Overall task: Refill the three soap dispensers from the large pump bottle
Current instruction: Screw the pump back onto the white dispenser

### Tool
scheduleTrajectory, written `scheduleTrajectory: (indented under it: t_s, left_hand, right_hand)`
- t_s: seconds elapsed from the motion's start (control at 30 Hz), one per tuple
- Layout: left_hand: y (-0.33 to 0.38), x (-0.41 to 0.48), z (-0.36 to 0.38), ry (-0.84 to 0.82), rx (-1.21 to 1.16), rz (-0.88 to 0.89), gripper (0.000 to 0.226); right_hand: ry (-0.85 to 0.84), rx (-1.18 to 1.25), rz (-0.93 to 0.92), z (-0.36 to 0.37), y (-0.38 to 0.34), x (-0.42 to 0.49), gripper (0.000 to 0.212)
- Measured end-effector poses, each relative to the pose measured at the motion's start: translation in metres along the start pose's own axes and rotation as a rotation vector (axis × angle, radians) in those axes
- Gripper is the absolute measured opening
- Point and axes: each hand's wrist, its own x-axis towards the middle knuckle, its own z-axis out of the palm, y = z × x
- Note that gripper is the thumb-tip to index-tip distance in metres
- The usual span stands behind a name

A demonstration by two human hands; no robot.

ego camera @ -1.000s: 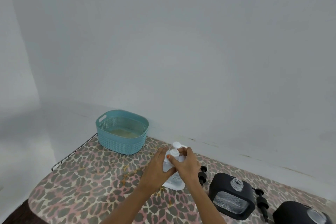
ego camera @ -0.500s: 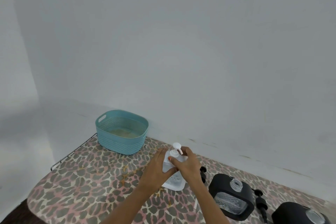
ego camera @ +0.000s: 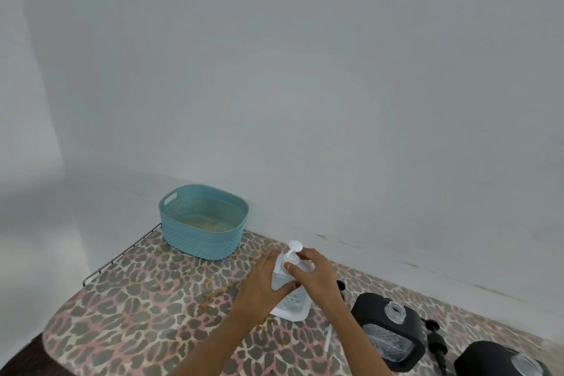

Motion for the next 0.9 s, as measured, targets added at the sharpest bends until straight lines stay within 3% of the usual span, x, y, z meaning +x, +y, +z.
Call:
scheduleTrajectory:
  t_s: [0.2, 0.3, 0.37, 0.47, 0.9]
  left_hand:
    - [0.003, 0.0, -0.001, 0.002, -0.026, 0.035, 0.083]
    - [0.003, 0.0, -0.001, 0.007, -0.032, 0.037, 0.087]
    - [0.003, 0.001, 0.0, 0.013, -0.037, 0.049, 0.077]
    - [0.006, -0.001, -0.001, 0.027, -0.022, 0.071, 0.07]
    - [0.002, 0.0, 0.0, 0.001, 0.018, 0.001, 0.083]
  right_hand:
    - [0.096, -0.084, -0.021, 0.015, -0.001, 0.001, 0.027]
    - [0.014, -0.126, -0.029, 0.008, -0.003, 0.001, 0.044]
    - [-0.083, -0.106, -0.021, 0.002, -0.003, 0.001, 0.056]
    - [-0.159, -0.106, -0.057, -0.006, -0.001, 0.0, 0.044]
    - [0.106, -0.202, 0.034, 0.005, -0.009, 0.001, 0.029]
